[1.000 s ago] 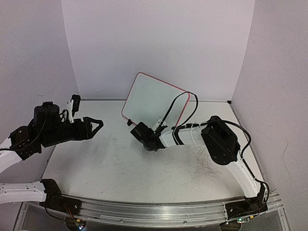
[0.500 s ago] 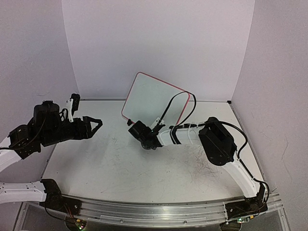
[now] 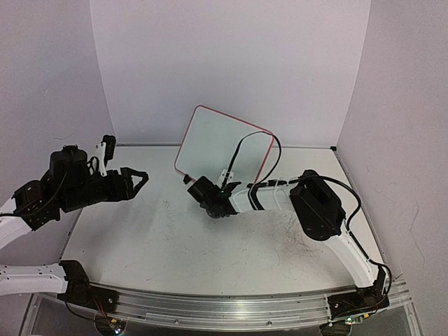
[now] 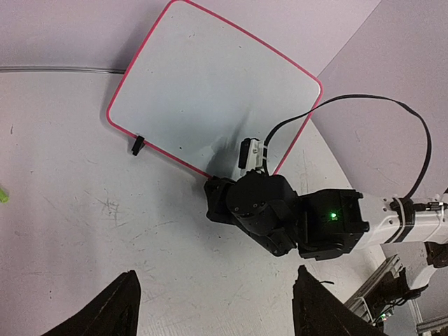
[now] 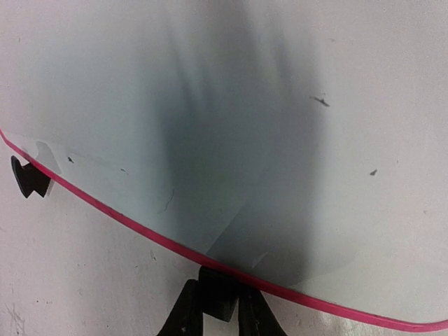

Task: Write a sentence on the whiteboard
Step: Move the whiteboard to the center of the board.

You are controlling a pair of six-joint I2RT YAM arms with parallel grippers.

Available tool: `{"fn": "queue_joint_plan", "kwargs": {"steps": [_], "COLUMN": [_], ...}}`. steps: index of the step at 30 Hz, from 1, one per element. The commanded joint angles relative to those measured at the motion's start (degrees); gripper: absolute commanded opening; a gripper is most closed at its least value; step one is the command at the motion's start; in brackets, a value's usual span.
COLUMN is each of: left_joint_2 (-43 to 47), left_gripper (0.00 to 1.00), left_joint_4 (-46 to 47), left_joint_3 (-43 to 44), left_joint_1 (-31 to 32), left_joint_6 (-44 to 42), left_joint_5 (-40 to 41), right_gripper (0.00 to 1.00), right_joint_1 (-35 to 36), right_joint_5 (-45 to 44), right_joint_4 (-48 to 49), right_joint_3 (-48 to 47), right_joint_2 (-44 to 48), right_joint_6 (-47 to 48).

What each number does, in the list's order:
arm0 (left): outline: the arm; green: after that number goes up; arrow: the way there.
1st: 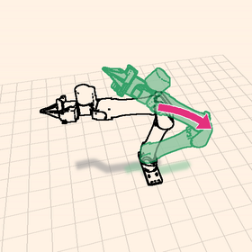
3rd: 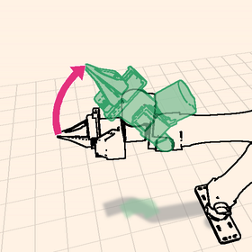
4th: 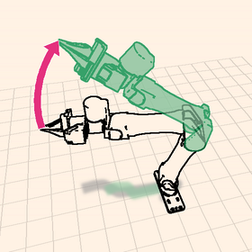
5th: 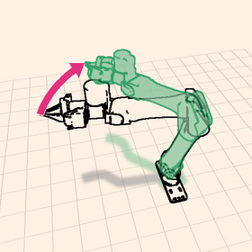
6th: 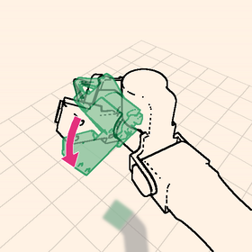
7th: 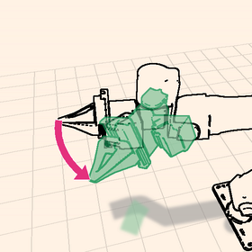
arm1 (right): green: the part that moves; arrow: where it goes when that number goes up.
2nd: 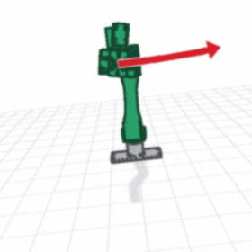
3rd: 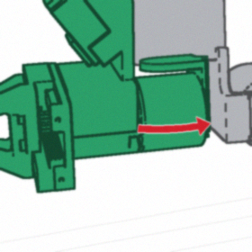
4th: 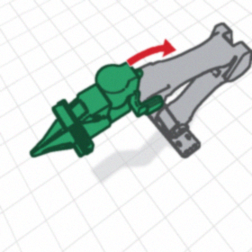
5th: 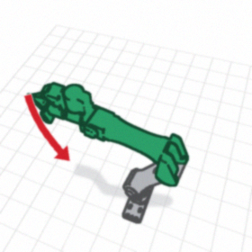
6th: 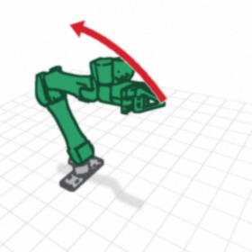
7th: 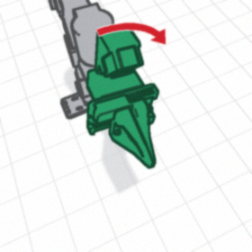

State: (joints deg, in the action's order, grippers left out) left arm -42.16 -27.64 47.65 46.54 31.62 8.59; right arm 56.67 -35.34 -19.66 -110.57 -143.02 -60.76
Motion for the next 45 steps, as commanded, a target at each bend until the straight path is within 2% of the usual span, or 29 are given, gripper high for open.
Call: {"fn": "queue_joint_plan", "kwargs": {"steps": [1, 8, 15, 20, 31, 38, 41, 43, 45], "left_joint_2": [-1.09, -2.37, -6.04, -9.15, -18.32, -23.41, -24.99, -25.97, -26.88], "left_gripper": [0.76, 0.77, 0.78, 0.78, 0.78, 0.78, 0.78, 0.79, 0.79], "left_joint_4": [0.29, 3.23, 8.28, 12.87, 24.04, 28.45, 30.6, 31.31, 31.85], "left_joint_3": [2.76, 0.15, -1.87, -3.83, -5.92, -5.82, -6.06, -6.06, -6.24], "left_joint_1": [-0.23, -0.23, -0.23, -0.22, -0.22, -0.22, -0.21, -0.22, -0.23], "left_joint_6": [1.14, 3.15, 4.88, 6.14, 9.14, 10.02, 10.48, 10.62, 10.9], "left_joint_5": [1.18, 2.87, 0.75, -1.02, -7.33, -11.66, -12.66, -13.6, -14.05], "right_gripper": [0.0, 0.0, 0.0, 0.0, 0.0, 0.01, 0.02, 0.07, 0.15], "right_joint_1": [-1.04, -1.1, -1.06, -1.09, -1.05, -0.47, 0.27, 1.09, 2.23], "right_joint_5": [0.43, 3.47, 7.58, 8.34, 6.78, 6.57, 3.22, 0.71, -1.2], "right_joint_4": [2.56, 16.73, 31.42, 39.15, 47.58, 53.78, 51.52, 49.0, 46.41], "right_joint_3": [5.11, 24.59, 44.87, 58.49, 80.01, 86.98, 86.38, 85.87, 85.82], "right_joint_2": [4.94, 15.06, 25.67, 34.27, 48.63, 52.67, 52.22, 51.91, 51.43], "right_joint_6": [10.15, 20.94, 30.96, 33.73, 32.17, 33.77, 30.42, 27.44, 23.79]}}
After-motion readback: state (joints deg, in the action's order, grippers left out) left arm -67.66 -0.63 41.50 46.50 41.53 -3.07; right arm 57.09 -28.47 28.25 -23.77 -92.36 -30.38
